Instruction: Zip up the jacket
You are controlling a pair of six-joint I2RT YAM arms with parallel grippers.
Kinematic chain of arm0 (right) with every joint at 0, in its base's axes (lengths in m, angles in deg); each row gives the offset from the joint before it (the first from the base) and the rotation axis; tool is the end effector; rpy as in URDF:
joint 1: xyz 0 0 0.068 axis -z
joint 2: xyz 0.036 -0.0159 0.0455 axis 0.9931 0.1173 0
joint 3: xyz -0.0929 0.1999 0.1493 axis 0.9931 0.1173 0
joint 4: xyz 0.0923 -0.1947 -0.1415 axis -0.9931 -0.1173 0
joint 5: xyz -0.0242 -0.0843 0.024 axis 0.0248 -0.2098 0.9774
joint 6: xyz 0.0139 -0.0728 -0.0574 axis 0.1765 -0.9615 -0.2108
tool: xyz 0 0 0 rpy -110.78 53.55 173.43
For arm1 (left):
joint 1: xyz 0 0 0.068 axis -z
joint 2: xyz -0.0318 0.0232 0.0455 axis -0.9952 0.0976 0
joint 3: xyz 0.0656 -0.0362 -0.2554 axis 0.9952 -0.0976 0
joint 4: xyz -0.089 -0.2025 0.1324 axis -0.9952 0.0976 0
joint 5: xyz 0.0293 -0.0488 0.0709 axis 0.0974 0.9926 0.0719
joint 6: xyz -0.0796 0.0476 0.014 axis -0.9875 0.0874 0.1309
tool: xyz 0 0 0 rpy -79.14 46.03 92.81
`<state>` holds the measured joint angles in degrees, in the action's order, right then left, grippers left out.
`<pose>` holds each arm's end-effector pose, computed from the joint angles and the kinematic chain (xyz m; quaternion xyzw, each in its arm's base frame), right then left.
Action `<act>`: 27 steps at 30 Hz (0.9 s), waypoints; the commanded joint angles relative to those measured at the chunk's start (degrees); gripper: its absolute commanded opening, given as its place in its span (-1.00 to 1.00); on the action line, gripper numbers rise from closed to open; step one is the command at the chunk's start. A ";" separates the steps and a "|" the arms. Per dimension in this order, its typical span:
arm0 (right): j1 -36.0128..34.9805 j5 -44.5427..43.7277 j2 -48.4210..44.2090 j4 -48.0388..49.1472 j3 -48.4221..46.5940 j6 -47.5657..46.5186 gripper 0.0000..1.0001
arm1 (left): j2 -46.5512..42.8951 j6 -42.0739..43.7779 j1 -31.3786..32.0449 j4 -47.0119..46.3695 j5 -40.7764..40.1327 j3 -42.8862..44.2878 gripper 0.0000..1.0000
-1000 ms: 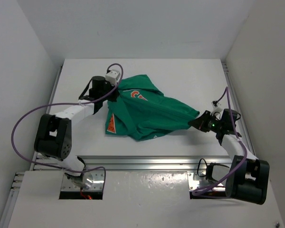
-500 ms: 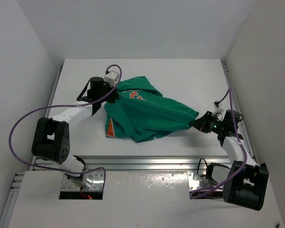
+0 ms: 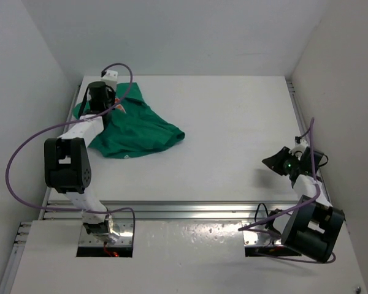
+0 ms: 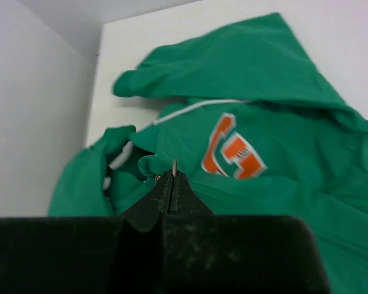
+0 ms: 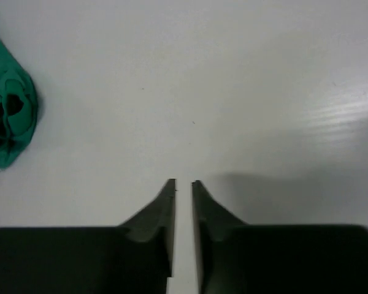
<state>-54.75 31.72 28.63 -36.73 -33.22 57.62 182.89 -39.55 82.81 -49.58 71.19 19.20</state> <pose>0.2209 -0.0645 0.1203 0.2699 0.8440 0.2588 0.3846 0.4483 0.0289 0.2454 0.0118 0.8170 0.1433 0.5585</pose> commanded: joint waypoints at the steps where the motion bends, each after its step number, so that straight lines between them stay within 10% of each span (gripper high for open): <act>1: -1.43 7.30 1.36 8.99 -3.63 -0.60 -0.56 | -2.03 -0.77 0.62 0.28 9.57 0.67 -1.00; 11: -11.55 12.77 9.79 17.28 -12.68 -0.16 0.65 | -8.00 -4.75 4.39 6.69 49.30 -6.54 -1.00; 19: -13.39 12.59 11.12 18.42 -13.48 0.90 0.80 | -12.93 1.31 11.86 14.44 64.00 -10.67 -0.94; 22: -14.01 12.85 11.38 18.07 -13.39 0.63 0.82 | -14.60 1.32 13.27 14.44 61.99 -9.45 -0.42; 25: -15.06 12.77 11.29 18.60 -13.83 0.29 0.85 | -14.60 -3.24 13.27 13.48 54.38 -5.07 0.63; 27: -15.68 12.59 11.47 18.60 -14.44 0.02 0.88 | -14.60 -3.86 13.27 14.34 49.96 -0.07 0.70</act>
<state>-69.31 43.20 39.89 -21.59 -44.65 58.67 170.50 -41.80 96.06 -33.82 126.89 11.21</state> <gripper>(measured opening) 0.940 0.827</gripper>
